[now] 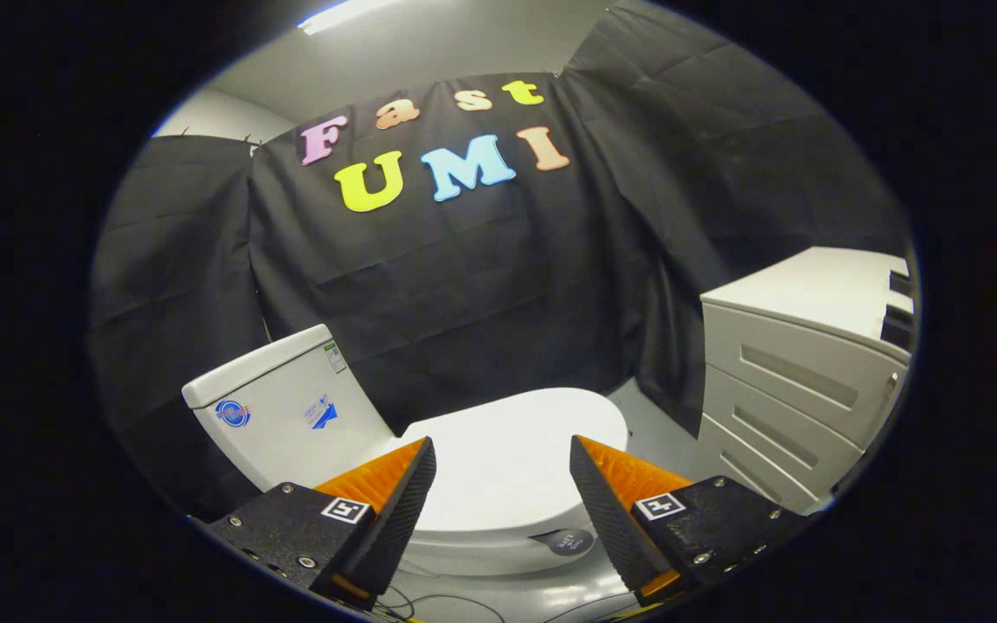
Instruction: Open the toilet lid.
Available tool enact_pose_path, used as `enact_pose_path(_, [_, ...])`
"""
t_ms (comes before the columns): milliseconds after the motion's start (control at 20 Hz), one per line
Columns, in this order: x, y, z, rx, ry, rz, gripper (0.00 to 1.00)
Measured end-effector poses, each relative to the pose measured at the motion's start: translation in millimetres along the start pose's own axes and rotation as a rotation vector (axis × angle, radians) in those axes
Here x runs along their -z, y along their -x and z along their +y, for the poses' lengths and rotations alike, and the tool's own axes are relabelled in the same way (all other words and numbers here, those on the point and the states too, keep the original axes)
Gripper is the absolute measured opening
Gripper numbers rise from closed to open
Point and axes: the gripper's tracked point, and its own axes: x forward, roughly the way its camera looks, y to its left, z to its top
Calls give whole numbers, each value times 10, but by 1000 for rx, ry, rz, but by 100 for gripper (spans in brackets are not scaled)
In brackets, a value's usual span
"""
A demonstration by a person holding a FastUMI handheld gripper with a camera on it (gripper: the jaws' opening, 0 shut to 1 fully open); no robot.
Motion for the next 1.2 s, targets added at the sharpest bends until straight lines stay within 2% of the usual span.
enact_pose_path(250, [366, -129, -163, 4, -159, 156, 95])
enact_pose_path(500, [556, -227, -233, -22, -255, 231, 95])
enact_pose_path(650, [702, -287, -363, -6, -342, 278, 94])
enact_pose_path(1200, [1124, -436, -653, 34, -535, 397, 94])
